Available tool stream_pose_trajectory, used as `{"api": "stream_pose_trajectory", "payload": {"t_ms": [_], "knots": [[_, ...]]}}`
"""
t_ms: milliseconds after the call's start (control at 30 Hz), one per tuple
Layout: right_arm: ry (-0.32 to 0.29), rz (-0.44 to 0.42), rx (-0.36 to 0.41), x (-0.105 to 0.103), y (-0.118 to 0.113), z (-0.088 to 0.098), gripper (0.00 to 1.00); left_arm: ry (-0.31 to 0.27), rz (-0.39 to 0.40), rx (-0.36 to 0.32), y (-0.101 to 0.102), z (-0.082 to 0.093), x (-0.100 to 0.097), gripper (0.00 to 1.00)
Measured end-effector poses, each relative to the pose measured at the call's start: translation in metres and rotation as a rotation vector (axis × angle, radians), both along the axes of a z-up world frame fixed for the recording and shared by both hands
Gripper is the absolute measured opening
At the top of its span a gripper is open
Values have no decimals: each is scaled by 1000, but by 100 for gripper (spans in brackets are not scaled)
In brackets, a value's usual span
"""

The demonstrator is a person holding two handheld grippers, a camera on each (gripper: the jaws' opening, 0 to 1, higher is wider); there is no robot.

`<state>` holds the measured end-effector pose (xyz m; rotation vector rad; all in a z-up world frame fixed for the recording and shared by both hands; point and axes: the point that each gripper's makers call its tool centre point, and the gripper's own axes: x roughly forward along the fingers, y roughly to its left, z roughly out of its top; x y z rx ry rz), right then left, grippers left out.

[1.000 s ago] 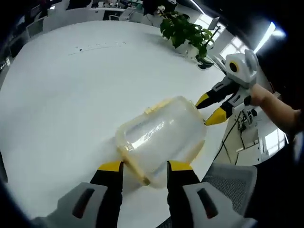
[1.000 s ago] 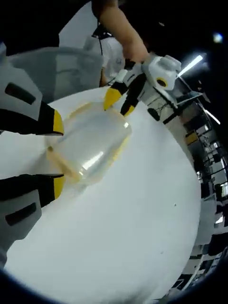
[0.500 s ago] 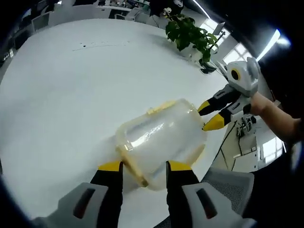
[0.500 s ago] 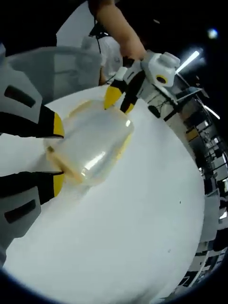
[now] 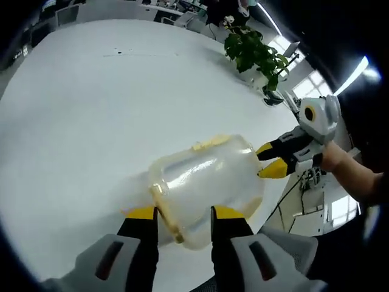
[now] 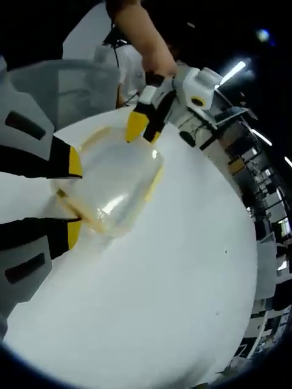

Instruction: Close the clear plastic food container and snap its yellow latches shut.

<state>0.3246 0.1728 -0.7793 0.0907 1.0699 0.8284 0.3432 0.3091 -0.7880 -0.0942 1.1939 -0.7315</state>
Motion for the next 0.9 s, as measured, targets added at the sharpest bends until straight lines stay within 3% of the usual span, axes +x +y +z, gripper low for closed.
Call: {"api": "stream_pose_trajectory", "payload": {"t_ms": [900], "knots": [[21, 20, -39, 3, 0, 3, 23, -48, -2, 23, 1, 10, 2, 32]]}}
